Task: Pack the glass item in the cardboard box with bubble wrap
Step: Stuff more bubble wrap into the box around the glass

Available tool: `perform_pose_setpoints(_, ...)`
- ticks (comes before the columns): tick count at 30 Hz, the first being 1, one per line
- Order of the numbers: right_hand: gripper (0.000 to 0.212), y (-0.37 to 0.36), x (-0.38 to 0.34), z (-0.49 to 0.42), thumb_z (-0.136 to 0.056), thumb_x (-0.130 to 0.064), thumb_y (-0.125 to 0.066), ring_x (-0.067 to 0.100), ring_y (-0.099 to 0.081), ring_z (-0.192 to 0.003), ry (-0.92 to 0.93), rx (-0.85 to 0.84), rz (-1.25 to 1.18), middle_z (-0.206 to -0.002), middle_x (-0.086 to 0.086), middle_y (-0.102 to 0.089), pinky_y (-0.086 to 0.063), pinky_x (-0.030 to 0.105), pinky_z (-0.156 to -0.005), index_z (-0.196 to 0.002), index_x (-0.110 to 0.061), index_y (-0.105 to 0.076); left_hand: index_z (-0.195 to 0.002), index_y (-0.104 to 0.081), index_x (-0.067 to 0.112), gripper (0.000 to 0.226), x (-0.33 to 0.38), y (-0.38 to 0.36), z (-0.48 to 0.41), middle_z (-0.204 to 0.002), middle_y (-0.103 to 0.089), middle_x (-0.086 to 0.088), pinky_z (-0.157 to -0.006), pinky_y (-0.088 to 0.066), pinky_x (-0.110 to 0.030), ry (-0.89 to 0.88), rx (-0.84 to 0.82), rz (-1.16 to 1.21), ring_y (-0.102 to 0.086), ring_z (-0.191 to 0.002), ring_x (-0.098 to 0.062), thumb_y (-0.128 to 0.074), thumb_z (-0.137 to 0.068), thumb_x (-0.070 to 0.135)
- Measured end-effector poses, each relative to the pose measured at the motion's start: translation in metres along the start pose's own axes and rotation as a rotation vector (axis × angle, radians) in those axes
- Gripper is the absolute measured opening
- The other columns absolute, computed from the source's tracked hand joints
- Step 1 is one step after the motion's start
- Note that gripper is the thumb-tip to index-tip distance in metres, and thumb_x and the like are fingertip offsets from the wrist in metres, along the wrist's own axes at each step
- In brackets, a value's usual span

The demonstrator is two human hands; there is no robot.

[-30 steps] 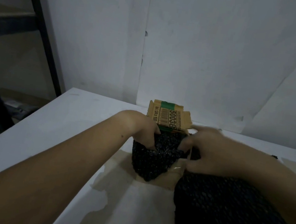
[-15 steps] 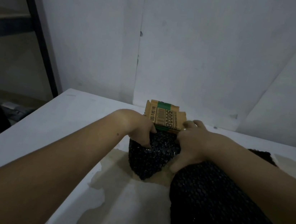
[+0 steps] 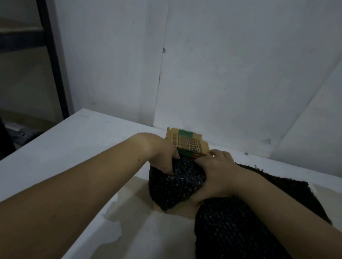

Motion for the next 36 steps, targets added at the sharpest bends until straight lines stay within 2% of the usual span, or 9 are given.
perform_pose_setpoints(5,0.118,-0.003,0.006,-0.002,-0.039,-0.098,-0.049,0.027,-0.017,-0.14,0.048,0.056,-0.01,-0.145,-0.003,-0.044,-0.007,0.045,-0.117,-0.138,-0.034,-0.045,-0.13,-0.058,0.037,0.054,-0.009,-0.005,0.015,-0.126,-0.061,0.005,-0.098,-0.021,-0.039,-0.07,0.401,-0.025,-0.045,-0.122,-0.02,-0.063,-0.082,0.062)
perform_pose_setpoints(9,0.117,0.007,0.005,0.018,-0.046,-0.092,-0.06,0.017,-0.007,-0.145,0.083,0.295,-0.191,-0.154,-0.005,-0.032,-0.005,0.043,-0.12,-0.147,-0.041,-0.032,-0.106,-0.06,0.039,0.035,-0.029,-0.033,0.049,-0.11,-0.062,0.024,-0.091,-0.042,-0.028,-0.136,0.844,0.553,-0.056,-0.107,0.001,-0.055,-0.083,0.064)
perform_pose_setpoints(11,0.095,0.012,0.006,0.036,-0.054,-0.082,-0.065,0.013,-0.024,-0.138,0.085,0.479,-0.292,-0.14,-0.01,-0.045,-0.025,0.038,-0.114,-0.137,-0.039,-0.045,-0.113,-0.05,0.04,0.042,-0.034,-0.063,0.058,-0.118,-0.054,0.024,-0.081,-0.046,-0.021,-0.048,0.81,0.695,-0.055,-0.107,0.003,-0.059,-0.081,0.065)
perform_pose_setpoints(13,0.053,0.012,-0.002,0.052,-0.069,-0.069,-0.066,0.009,-0.046,-0.111,0.173,0.619,-0.301,-0.11,-0.02,-0.057,-0.043,0.035,-0.095,-0.111,-0.036,-0.059,-0.133,-0.038,0.037,0.069,-0.035,-0.093,0.059,-0.131,-0.046,0.018,-0.085,-0.05,-0.026,0.057,0.583,0.882,-0.056,-0.111,-0.004,-0.067,-0.077,0.064)
perform_pose_setpoints(16,0.012,0.004,-0.024,0.06,-0.082,-0.034,-0.069,0.005,-0.052,-0.086,0.2,0.682,-0.373,-0.088,-0.018,-0.061,-0.048,0.034,-0.075,-0.092,-0.031,-0.063,-0.137,-0.036,0.034,0.072,-0.03,-0.113,0.055,-0.129,-0.052,0.014,-0.088,-0.054,-0.031,0.053,0.406,1.114,-0.063,-0.106,-0.004,-0.074,-0.079,0.054)
perform_pose_setpoints(21,0.015,-0.001,-0.041,0.052,-0.083,-0.014,-0.071,-0.001,-0.056,-0.083,0.029,0.711,-0.696,-0.084,-0.019,-0.062,-0.047,0.021,-0.069,-0.083,-0.027,-0.064,-0.101,-0.062,0.029,0.015,-0.026,-0.107,0.053,-0.098,-0.067,0.01,-0.077,-0.054,-0.029,-0.021,0.694,0.92,-0.064,-0.087,-0.006,-0.071,-0.088,0.026)
perform_pose_setpoints(24,0.006,0.0,-0.046,0.051,-0.085,-0.031,-0.067,-0.001,-0.061,-0.083,0.05,0.576,-0.608,-0.086,-0.019,-0.068,-0.051,0.029,-0.077,-0.087,-0.03,-0.072,-0.099,-0.066,0.026,0.012,-0.027,-0.104,0.053,-0.092,-0.069,0.009,-0.077,-0.052,-0.026,-0.047,0.742,0.903,-0.064,-0.086,-0.003,-0.07,-0.089,0.021)
perform_pose_setpoints(29,0.041,-0.011,-0.052,0.049,-0.081,-0.049,-0.058,0.014,-0.042,-0.11,0.048,0.368,-0.217,-0.12,-0.013,-0.047,-0.033,0.036,-0.087,-0.119,-0.038,-0.065,-0.096,-0.07,0.026,0.011,-0.028,-0.099,0.055,-0.089,-0.07,0.017,-0.072,-0.052,-0.019,-0.076,0.859,0.992,-0.066,-0.088,0.001,-0.063,-0.094,0.017)
perform_pose_setpoints(36,0.017,-0.016,-0.056,0.037,-0.087,-0.04,-0.058,0.024,-0.03,-0.12,-0.002,0.266,-0.157,-0.132,-0.002,-0.03,-0.024,0.037,-0.082,-0.1,-0.031,-0.064,-0.103,-0.054,0.028,0.026,-0.016,-0.079,0.04,-0.117,-0.054,0.004,-0.066,-0.047,-0.012,0.04,0.743,1.039,-0.057,-0.093,0.0,-0.07,-0.084,0.02)
Point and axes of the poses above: each hand's wrist, its own z-axis away from the middle knuckle, its own y-axis out of the back of the hand, x = y × z, the point moved 2 cm from there along -z, towards the middle knuckle
